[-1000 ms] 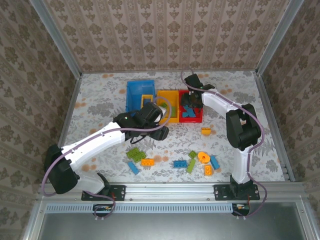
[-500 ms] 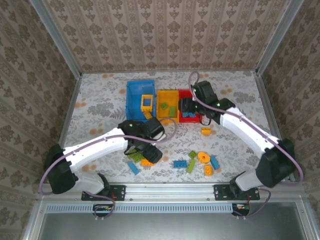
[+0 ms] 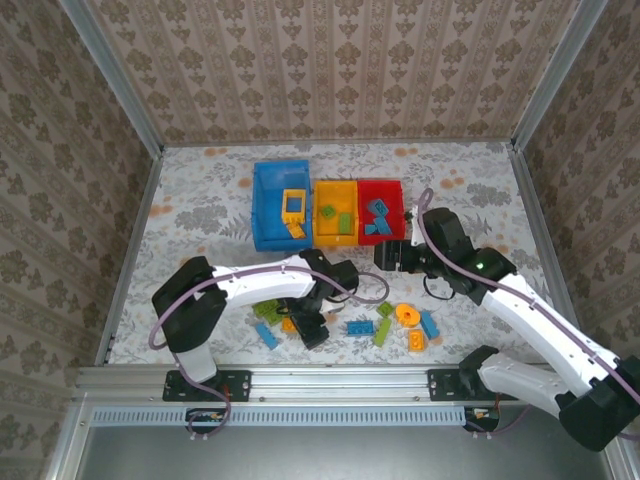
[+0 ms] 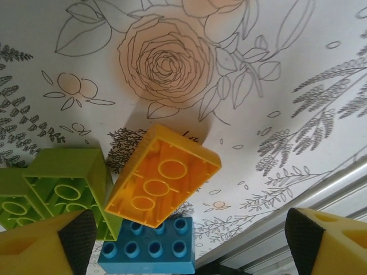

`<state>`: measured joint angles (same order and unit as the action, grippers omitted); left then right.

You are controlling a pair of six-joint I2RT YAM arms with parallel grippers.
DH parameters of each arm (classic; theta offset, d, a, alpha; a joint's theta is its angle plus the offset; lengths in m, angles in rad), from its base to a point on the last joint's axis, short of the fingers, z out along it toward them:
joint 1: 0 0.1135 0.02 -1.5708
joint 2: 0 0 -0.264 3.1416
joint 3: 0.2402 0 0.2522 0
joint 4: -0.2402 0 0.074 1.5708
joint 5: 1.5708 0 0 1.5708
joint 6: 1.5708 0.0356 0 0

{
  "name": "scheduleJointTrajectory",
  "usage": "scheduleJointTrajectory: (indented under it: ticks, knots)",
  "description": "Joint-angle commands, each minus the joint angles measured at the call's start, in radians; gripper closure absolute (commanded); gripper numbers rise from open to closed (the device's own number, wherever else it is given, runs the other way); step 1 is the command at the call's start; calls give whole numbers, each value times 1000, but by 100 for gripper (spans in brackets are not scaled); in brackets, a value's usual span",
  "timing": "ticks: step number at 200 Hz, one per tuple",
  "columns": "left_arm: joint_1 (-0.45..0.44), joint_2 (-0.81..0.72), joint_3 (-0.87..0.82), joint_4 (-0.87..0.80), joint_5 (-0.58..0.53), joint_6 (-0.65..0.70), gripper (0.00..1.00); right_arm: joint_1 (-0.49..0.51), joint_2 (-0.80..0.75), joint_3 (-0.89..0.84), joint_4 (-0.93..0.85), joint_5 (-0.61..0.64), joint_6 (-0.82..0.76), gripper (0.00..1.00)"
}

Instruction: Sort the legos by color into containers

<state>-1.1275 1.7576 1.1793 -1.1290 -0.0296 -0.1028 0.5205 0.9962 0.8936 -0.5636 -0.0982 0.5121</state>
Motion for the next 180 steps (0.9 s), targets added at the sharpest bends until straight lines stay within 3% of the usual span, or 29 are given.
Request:
scheduleJointTrajectory:
  ticks: [1,44,115,180]
  knots:
    - [-13,50,30,-24,-59,26,11,-5,-34,-29,-47,-24,30,20]
    - [-19,107,62,-8,-109,52,15,-9,-51,-38,-50,-32,30,20]
    - [-35,129,59,2,-111,68,33,-12,-45,-53,-27,-38,50,20]
    - [-39,168,38,-5,-78,21,32,-13,-45,-56,-25,-38,56,20]
